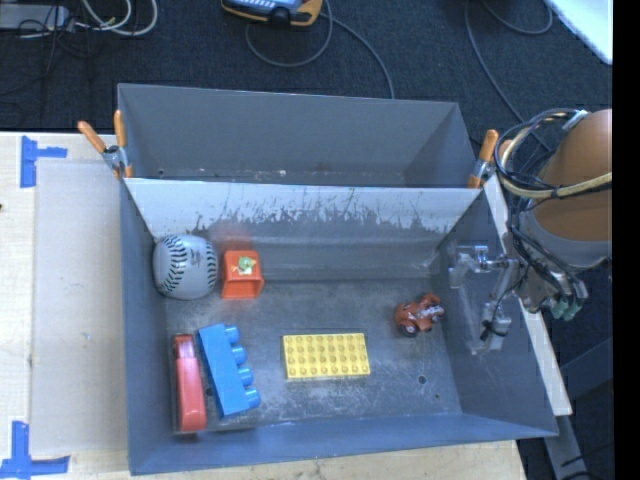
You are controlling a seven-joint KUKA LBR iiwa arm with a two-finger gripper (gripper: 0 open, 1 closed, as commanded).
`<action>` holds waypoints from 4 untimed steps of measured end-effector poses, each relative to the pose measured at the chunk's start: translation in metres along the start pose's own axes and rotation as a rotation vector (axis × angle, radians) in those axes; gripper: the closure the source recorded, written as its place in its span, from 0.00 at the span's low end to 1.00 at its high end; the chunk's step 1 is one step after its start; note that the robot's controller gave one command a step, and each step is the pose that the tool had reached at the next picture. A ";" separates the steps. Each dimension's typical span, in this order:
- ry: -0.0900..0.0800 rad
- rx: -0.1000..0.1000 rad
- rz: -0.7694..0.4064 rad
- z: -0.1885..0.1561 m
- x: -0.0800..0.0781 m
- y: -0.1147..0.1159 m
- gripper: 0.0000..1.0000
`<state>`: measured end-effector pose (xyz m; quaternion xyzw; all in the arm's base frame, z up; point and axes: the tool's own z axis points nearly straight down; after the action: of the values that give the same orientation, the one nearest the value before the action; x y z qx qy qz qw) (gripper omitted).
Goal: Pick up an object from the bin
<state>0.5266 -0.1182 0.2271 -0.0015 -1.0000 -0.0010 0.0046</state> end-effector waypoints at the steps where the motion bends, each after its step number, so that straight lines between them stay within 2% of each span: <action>1: -0.008 0.001 -0.004 -0.004 -0.002 0.001 0.00; 2: -0.012 0.002 -0.011 0.050 -0.027 -0.008 0.00; 3: -0.005 0.000 -0.067 0.070 -0.071 -0.018 0.00; 4: -0.010 0.003 -0.246 0.073 -0.076 -0.021 0.00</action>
Offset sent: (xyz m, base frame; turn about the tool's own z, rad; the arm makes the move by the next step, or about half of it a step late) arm 0.0647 -0.0231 -0.1571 -0.0327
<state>0.6016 -0.1395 0.1531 0.1213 -0.9926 -0.0001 -0.0005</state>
